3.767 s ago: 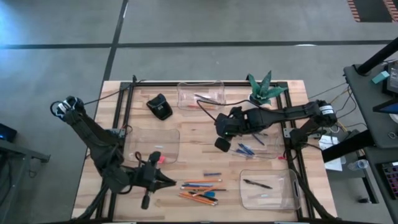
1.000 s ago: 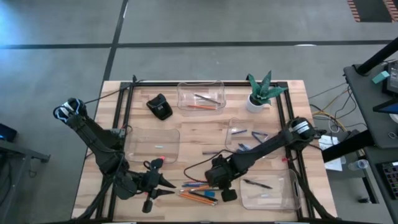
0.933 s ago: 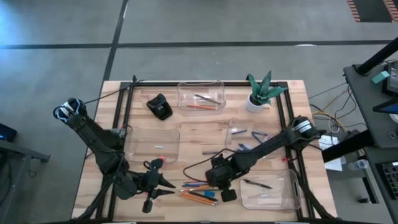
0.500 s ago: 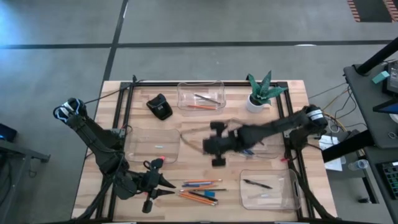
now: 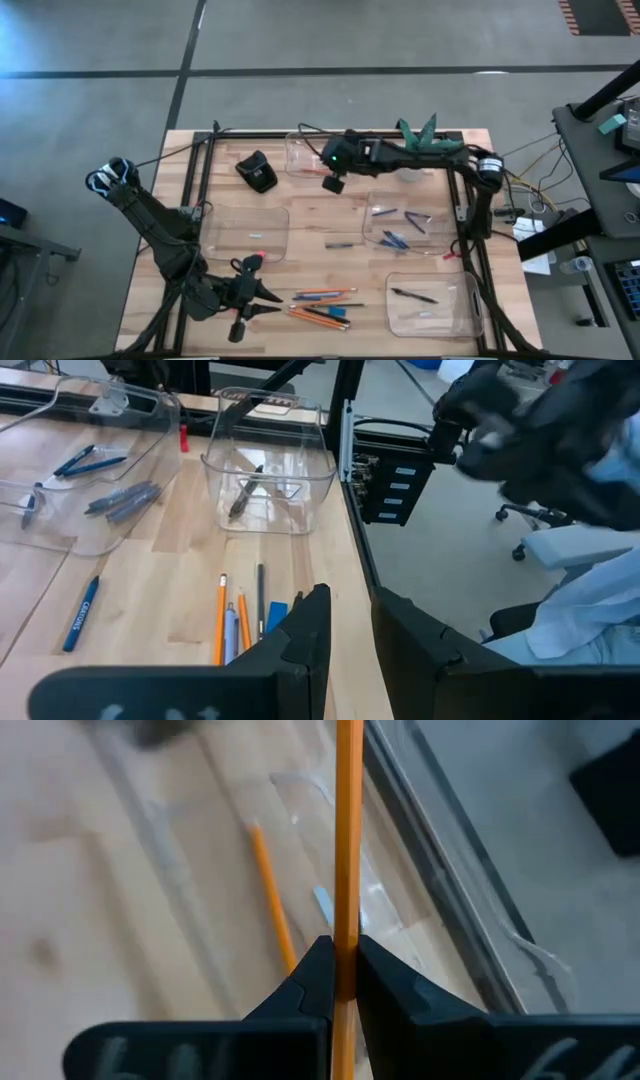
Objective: Sort crayons/erasers/pens/pencils in bins
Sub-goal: Put the yellow pencil into the top transparent bin
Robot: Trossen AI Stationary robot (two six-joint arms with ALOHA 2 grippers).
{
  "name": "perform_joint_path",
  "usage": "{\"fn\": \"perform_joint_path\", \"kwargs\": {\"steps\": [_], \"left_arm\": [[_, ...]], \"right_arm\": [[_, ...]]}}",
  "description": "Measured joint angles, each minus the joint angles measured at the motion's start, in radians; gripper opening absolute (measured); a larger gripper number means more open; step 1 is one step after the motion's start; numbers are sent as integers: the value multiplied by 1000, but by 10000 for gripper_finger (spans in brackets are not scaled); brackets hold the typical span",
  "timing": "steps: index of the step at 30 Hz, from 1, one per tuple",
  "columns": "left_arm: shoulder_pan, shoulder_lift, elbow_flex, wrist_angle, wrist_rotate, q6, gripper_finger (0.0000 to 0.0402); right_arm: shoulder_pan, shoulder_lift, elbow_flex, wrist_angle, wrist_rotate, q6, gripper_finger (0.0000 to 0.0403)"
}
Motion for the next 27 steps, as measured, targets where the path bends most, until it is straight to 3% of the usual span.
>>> {"fn": "perform_joint_path", "kwargs": {"steps": [9, 14, 27], "left_arm": [[0, 0, 0, -1, 0, 9, 61], [0, 0, 0, -9, 0, 10, 61], [1, 0, -1, -27, 1, 9, 61]], "right_arm": [[-79, 108, 4, 47, -3, -66, 20], [-106, 126, 5, 39, -90, -65, 20], [-112, 207, 8, -3, -112, -53, 20]]}}
